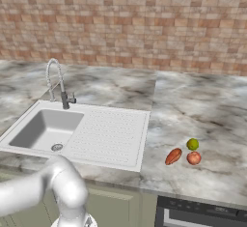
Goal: There is a mixed pile of frozen fruits and vegetables on the counter. Locate all the frozen vegetables and place the items in a bowl on the counter. Take all the frozen fruits and defrost them in a running sink.
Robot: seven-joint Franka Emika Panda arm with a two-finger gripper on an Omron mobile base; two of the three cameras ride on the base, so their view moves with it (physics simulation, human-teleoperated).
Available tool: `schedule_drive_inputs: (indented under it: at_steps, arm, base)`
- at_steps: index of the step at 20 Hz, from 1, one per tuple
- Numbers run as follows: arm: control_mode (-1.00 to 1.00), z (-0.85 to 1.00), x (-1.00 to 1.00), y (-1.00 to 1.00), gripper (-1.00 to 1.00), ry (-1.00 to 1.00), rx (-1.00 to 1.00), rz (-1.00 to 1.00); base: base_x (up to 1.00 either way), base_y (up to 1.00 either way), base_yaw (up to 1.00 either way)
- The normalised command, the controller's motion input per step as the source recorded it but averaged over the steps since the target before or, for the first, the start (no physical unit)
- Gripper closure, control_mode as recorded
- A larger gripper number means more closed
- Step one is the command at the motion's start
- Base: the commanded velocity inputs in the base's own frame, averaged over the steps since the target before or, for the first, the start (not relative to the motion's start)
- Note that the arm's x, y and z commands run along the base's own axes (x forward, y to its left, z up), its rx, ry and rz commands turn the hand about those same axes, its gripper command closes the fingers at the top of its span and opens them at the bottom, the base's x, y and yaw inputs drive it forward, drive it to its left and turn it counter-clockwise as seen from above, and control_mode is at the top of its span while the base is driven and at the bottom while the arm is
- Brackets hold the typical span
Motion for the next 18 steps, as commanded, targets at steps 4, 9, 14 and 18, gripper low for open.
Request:
schedule_drive_inputs:
  at_steps: [4,9,14,18]
  arm:
    - [-1.00,0.30,0.00,-1.00,-1.00,0.01,0.09,-0.25]
    - [-1.00,0.44,0.00,-1.00,-1.00,0.00,0.00,-0.03]
    - [-1.00,0.22,0.06,-1.00,-1.00,-0.03,-0.02,0.05]
    - [-1.00,0.10,0.04,-1.00,-1.00,-0.08,-0.04,0.09]
  base:
    - [0.00,0.00,0.00]
    - [0.00,0.00,0.00]
    - [0.00,0.00,0.00]
    - [0.00,0.00,0.00]
